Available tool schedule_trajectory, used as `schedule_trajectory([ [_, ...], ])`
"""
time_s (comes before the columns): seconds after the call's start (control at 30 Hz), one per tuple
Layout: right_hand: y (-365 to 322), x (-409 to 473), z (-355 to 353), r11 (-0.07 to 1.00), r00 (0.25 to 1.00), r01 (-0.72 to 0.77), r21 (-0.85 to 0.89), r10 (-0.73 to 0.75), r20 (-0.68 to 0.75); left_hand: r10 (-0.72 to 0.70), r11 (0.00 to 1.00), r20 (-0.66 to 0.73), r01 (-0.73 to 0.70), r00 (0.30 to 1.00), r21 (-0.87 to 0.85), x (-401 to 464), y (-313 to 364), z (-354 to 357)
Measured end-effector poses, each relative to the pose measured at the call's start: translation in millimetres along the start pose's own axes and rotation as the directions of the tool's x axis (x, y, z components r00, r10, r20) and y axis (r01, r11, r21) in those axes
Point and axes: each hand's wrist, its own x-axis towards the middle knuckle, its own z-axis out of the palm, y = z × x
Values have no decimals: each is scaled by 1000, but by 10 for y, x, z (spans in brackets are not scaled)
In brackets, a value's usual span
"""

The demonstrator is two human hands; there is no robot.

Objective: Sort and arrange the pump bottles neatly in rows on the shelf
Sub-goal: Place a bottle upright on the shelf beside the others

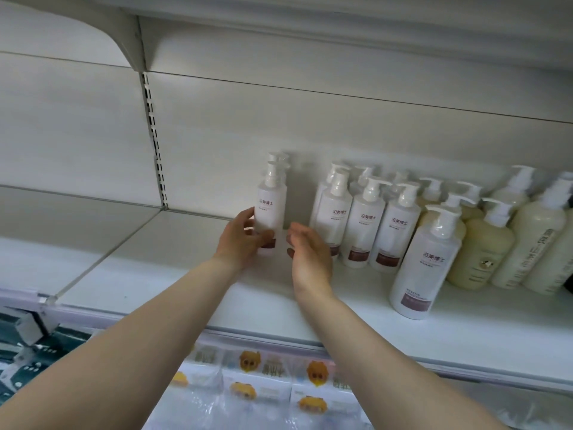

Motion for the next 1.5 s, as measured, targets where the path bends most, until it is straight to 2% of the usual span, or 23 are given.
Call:
schedule_trajectory([
  [0.13, -12, 24, -241, 994, 971, 95, -60, -106, -213, -45, 998, 66, 47, 997, -36, 44, 11, 109],
  [0.23, -34, 52, -413, 981, 946, 136, -135, -169, -276, -52, 997, 102, 57, 993, -43, 60, 14, 245],
  [0.33, -40, 68, -528, 974, 947, 158, -162, -196, -253, -36, 998, 97, 42, 995, -51, 65, 16, 366],
  [0.53, 32, 49, -636, 974, 982, 145, -174, -163, -97, -3, 1000, 70, 5, 998, -28, 56, -22, 426],
  [0.7, 75, 31, -629, 970, 982, 145, -196, -165, -92, 7, 1000, 63, -5, 998, -21, 15, -42, 442],
  [0.77, 65, 33, -634, 974, 984, 134, -181, -153, -93, -5, 999, -36, 3, 999, -44, -7, -31, 400],
  [0.87, 61, 44, -637, 980, 985, 134, -149, -148, -86, -58, 992, -274, 25, 960, -120, 34, 9, 285],
  [0.93, 76, 47, -632, 983, 986, 134, -129, -146, -85, -95, 985, -308, 44, 947, -168, 121, 25, 223],
  [1.07, 112, 57, -641, 985, 986, 140, -105, -148, -80, -144, 983, -238, 112, 961, -143, 307, 23, 202],
  [1.23, 146, 98, -660, 985, 988, 127, -114, -136, -72, -108, 989, -200, 85, 974, -117, 433, 22, 190],
  [1.4, 150, 101, -651, 983, 988, 123, -135, -134, -76, -81, 997, -79, 79, 994, -24, 537, 64, 110],
  [1.5, 130, 86, -635, 985, 989, 116, -128, -127, -77, -89, 995, -38, 87, 995, -50, 573, 77, 108],
])
